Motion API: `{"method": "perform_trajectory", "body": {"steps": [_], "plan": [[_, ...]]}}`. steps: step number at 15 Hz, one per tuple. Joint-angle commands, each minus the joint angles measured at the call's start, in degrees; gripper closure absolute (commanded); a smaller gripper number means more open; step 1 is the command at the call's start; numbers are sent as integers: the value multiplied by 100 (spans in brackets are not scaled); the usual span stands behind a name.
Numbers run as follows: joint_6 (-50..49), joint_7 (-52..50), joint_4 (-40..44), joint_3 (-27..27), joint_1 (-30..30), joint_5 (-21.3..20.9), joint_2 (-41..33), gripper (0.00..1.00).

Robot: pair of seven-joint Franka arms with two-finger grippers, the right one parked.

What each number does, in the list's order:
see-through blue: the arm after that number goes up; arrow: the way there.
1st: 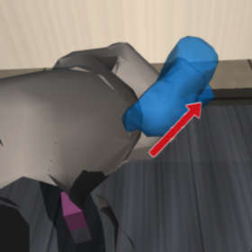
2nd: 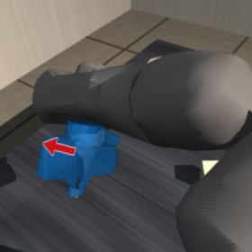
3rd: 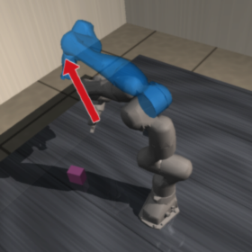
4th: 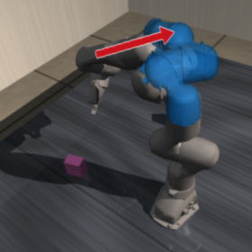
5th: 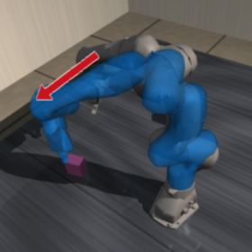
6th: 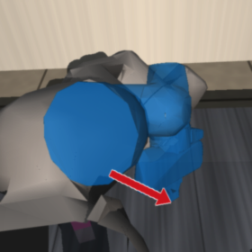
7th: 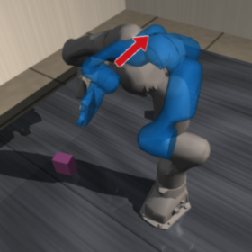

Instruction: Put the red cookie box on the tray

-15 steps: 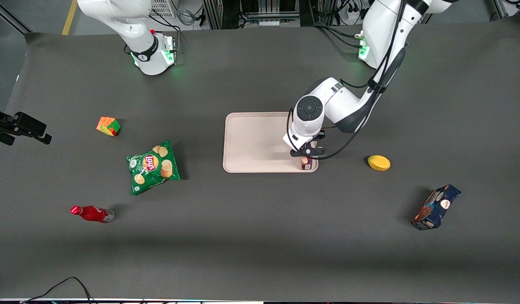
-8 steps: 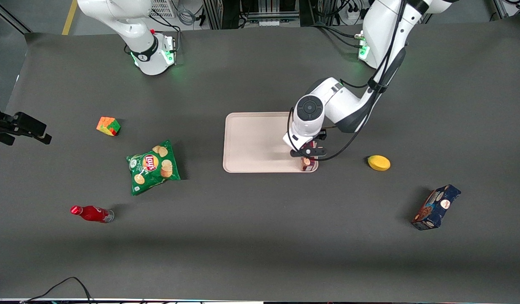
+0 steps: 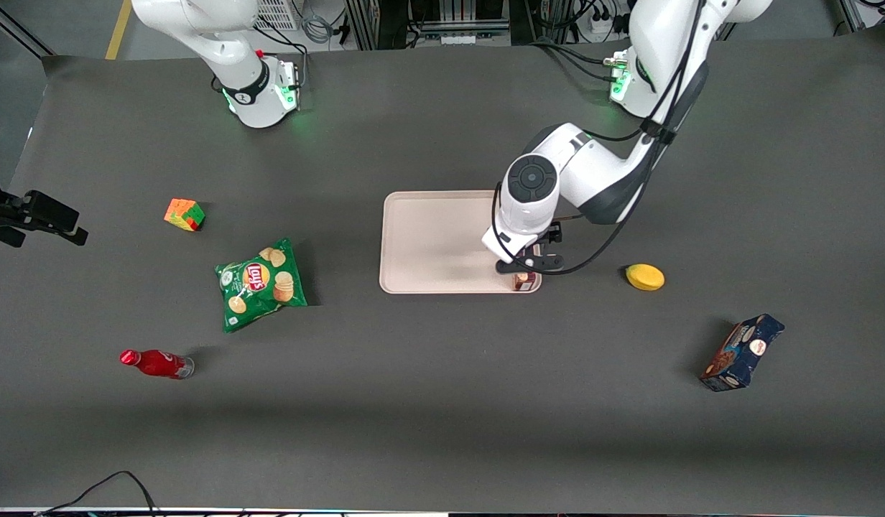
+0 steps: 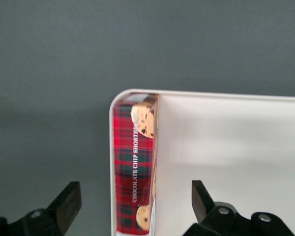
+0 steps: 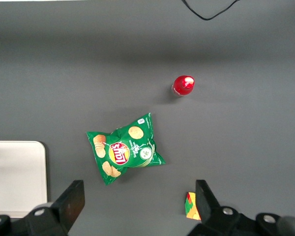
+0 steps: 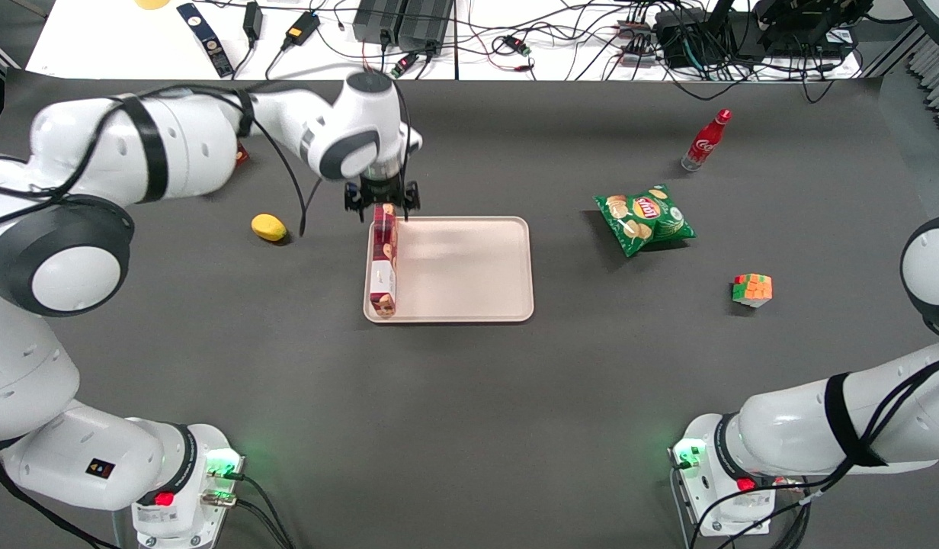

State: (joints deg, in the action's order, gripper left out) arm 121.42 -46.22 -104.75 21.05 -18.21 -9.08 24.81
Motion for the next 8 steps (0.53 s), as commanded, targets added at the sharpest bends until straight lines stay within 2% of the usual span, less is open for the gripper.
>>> {"method": "perform_trajectory", "body": {"steps": [1, 3, 6, 8], "plan": [[-933, 1121, 866, -223, 344, 607, -143, 0], [-1313, 1728, 1096, -617, 424, 783, -440, 0], [-1725, 2817, 1228, -1294, 669, 1372, -1073, 0], [-2208, 3451, 1500, -1655, 810, 1391, -1364, 0]]}}
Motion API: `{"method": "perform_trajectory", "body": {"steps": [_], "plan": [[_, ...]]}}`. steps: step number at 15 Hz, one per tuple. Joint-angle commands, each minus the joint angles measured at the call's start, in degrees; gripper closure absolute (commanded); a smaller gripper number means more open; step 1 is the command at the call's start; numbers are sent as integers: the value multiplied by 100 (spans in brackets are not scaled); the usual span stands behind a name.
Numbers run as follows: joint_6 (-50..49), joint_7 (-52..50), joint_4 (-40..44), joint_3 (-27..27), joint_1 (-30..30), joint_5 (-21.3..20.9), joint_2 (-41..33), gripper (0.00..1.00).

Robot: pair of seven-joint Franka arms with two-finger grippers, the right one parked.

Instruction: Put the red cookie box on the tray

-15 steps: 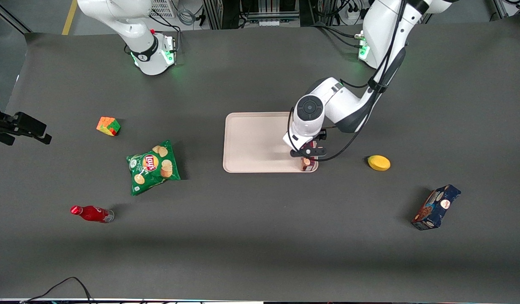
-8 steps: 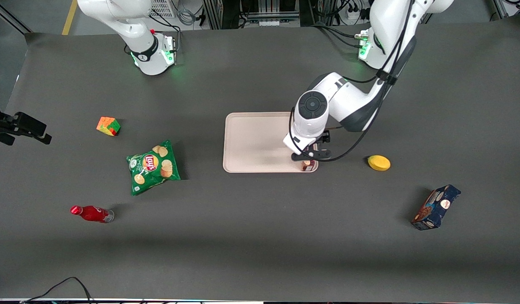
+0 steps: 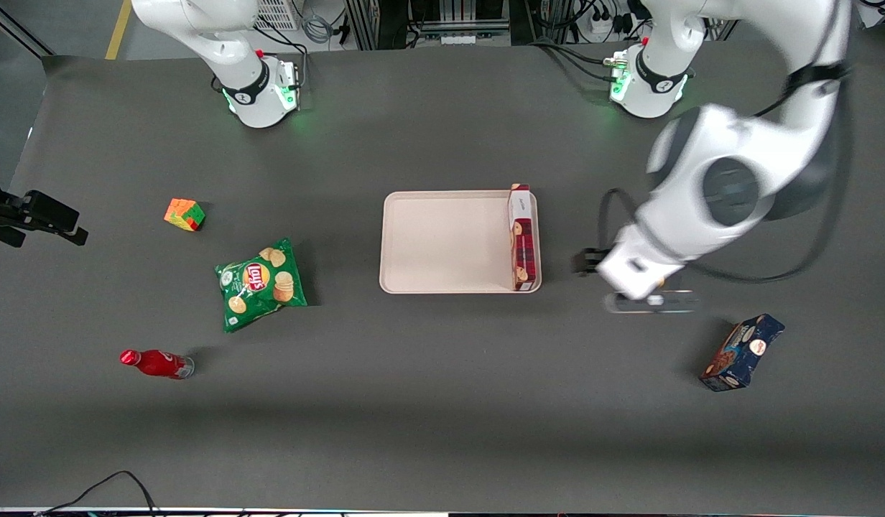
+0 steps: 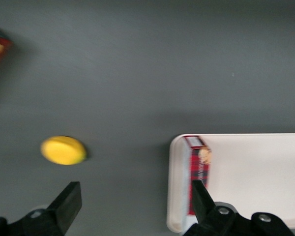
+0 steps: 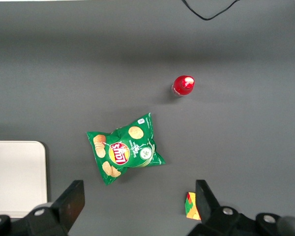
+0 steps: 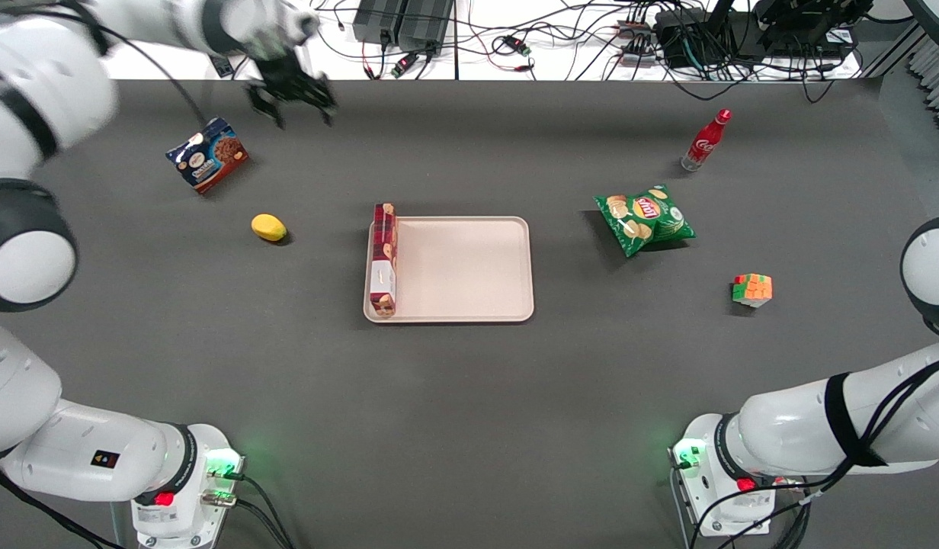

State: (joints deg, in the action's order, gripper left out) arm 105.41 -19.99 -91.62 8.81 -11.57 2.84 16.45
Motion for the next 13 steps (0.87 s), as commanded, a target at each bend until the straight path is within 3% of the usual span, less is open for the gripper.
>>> {"method": "perform_trajectory", "body": {"steps": [1, 5, 8, 13], "plan": [[-809, 891, 293, -642, 147, 173, -659, 0], [-1083, 1031, 311, -1355, 173, 120, -1248, 0], [-1347, 1401, 241, -1383, 304, -318, -1696, 0], [-1409, 1821, -206, -1111, 918, -346, -2233, 0]]}}
